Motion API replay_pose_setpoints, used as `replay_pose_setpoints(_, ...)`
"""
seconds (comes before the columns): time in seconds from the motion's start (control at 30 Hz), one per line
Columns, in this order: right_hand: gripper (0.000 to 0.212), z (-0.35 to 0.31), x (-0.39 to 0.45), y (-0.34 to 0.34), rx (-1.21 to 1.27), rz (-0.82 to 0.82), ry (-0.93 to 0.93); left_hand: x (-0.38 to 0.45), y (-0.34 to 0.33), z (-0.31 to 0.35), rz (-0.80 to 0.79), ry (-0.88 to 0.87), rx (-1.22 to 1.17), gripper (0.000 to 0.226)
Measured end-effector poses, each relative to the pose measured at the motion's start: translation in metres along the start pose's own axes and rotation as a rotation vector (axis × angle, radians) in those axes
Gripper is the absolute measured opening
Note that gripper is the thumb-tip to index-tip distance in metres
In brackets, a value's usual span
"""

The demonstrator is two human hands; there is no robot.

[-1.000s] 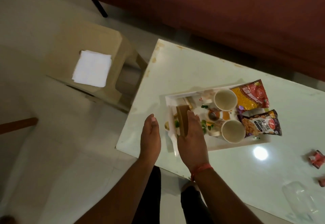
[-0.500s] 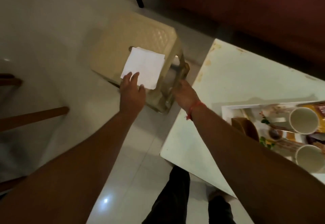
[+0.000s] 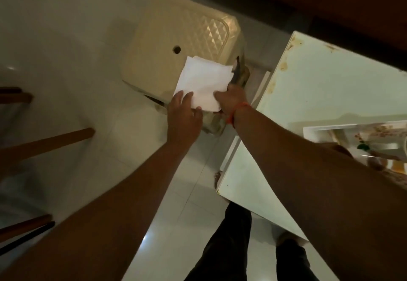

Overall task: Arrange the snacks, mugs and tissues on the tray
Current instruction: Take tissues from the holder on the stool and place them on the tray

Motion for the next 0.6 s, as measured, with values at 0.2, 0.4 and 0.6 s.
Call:
replay_pose_setpoints(0.2,0.021,0.058,-0.060,0.044,0.246,-0.276,-0.140,-0.087,-0.056,-0.018,-0.149,0.887,-1.203,0.040)
replay_pose_setpoints(0.4,0.016,0.135,-0.119,0.125,0.191,-0.335,-0.240,-0.155,-0.101,0.027,-0.488,0.965,-1.311,0.050)
replay_pose_setpoints(0.6,0.018,0.149,-0.160,0.220,0.167,-0.140,-0.073,-0.180,-0.108,0.105,-0.507,0.708,-1.105,0.023)
Point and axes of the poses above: each hand's wrist, its own x-axis towards the middle knuckle, its own y-axis out of the back of the hand, z = x × y, the point moved 7 cm from there along x, towards the middle knuckle, and after that the axes turned 2 degrees about z, right-handed, at the moved point
